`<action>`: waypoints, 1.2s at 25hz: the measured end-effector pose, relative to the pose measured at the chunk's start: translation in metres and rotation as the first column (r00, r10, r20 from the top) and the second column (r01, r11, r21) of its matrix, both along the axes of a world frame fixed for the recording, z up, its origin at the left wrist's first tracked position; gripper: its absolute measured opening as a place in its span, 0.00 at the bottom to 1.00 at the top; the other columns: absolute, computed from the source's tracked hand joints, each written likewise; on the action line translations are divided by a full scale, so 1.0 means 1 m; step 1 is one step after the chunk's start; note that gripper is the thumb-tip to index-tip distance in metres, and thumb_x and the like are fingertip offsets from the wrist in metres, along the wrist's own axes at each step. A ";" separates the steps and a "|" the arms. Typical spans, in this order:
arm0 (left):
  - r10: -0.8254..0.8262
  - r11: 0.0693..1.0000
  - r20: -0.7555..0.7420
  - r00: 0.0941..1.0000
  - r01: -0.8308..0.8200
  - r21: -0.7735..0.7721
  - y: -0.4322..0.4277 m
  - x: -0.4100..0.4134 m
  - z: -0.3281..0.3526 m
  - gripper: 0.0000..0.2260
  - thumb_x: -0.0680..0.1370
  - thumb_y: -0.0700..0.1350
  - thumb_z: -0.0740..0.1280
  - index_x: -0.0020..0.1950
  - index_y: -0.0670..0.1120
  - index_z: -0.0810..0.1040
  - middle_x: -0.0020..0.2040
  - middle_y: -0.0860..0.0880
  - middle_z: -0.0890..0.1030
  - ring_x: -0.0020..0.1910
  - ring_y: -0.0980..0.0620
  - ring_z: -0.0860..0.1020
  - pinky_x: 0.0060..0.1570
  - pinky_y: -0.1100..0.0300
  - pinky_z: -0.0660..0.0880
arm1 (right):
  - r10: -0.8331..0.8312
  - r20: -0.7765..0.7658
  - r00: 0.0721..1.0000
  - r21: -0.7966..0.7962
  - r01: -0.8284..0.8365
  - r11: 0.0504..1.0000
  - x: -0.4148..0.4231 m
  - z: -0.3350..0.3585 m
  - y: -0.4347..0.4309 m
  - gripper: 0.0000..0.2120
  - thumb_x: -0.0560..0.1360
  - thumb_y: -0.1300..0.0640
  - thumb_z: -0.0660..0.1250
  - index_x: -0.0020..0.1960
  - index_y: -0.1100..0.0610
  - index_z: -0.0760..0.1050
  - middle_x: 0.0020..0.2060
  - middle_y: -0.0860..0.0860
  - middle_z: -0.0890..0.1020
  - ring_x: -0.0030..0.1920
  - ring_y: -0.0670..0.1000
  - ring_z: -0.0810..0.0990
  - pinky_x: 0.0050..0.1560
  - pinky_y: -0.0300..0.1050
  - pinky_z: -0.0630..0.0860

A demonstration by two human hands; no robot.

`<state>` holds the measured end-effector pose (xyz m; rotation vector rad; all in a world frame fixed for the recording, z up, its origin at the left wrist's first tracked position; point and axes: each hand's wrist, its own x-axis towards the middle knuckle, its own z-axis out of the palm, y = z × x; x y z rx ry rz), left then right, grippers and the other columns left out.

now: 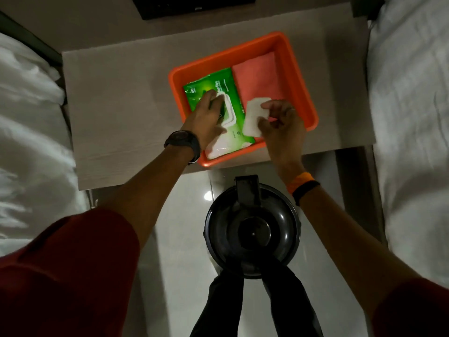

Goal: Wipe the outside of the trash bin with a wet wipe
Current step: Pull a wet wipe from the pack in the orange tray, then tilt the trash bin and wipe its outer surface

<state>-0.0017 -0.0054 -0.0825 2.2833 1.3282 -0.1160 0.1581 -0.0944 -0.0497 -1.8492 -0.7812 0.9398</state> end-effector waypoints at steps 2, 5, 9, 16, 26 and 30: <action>-0.062 0.998 -0.064 0.996 0.063 0.018 -0.010 0.007 0.006 0.29 0.77 0.39 0.68 0.74 0.33 0.59 0.77 0.34 0.57 0.76 0.36 0.58 0.76 0.47 0.61 | -0.061 -0.034 0.998 -0.019 0.060 0.998 0.004 0.006 -0.036 0.12 0.76 0.68 0.67 0.54 0.55 0.83 0.49 0.49 0.85 0.44 0.46 0.81 0.49 0.47 0.80; -0.099 0.992 -0.005 0.995 0.099 0.073 -0.043 0.017 0.022 0.25 0.79 0.41 0.64 0.74 0.35 0.62 0.77 0.35 0.59 0.78 0.36 0.54 0.78 0.46 0.56 | -0.183 -0.102 0.978 -0.098 0.173 0.980 0.007 0.013 -0.098 0.10 0.78 0.61 0.68 0.53 0.51 0.86 0.50 0.47 0.87 0.54 0.50 0.86 0.58 0.50 0.82; -0.535 0.818 0.167 0.828 0.458 0.349 -0.128 0.056 0.017 0.14 0.76 0.36 0.65 0.61 0.36 0.78 0.62 0.37 0.80 0.67 0.37 0.75 0.69 0.46 0.71 | -0.324 -0.105 0.940 -0.183 0.302 0.936 0.015 0.001 -0.187 0.07 0.79 0.60 0.71 0.50 0.50 0.85 0.47 0.44 0.87 0.50 0.45 0.86 0.60 0.58 0.83; -0.723 0.677 -0.156 0.673 0.647 -0.351 -0.202 0.120 -0.078 0.38 0.74 0.62 0.69 0.77 0.48 0.57 0.78 0.44 0.61 0.78 0.43 0.56 0.76 0.39 0.54 | -0.410 -0.019 0.912 -0.217 0.396 0.892 0.042 -0.076 -0.305 0.09 0.79 0.64 0.69 0.58 0.60 0.81 0.56 0.55 0.85 0.57 0.54 0.83 0.62 0.60 0.81; -0.802 0.592 -0.275 0.531 0.637 -0.494 -0.239 0.128 -0.059 0.40 0.51 0.55 0.83 0.59 0.53 0.70 0.60 0.45 0.67 0.64 0.41 0.63 0.64 0.37 0.67 | -0.569 -0.247 0.785 -0.285 0.502 0.817 0.066 -0.123 -0.340 0.18 0.79 0.71 0.56 0.48 0.55 0.80 0.54 0.53 0.84 0.56 0.53 0.80 0.55 0.46 0.79; -0.771 0.627 -0.225 0.596 0.648 -0.432 -0.248 0.086 -0.033 0.35 0.55 0.55 0.82 0.58 0.54 0.71 0.58 0.49 0.69 0.61 0.45 0.64 0.65 0.41 0.67 | -0.517 -0.389 0.763 -0.278 0.438 0.855 0.046 -0.140 -0.326 0.17 0.77 0.75 0.54 0.49 0.59 0.77 0.54 0.56 0.80 0.57 0.56 0.78 0.60 0.50 0.75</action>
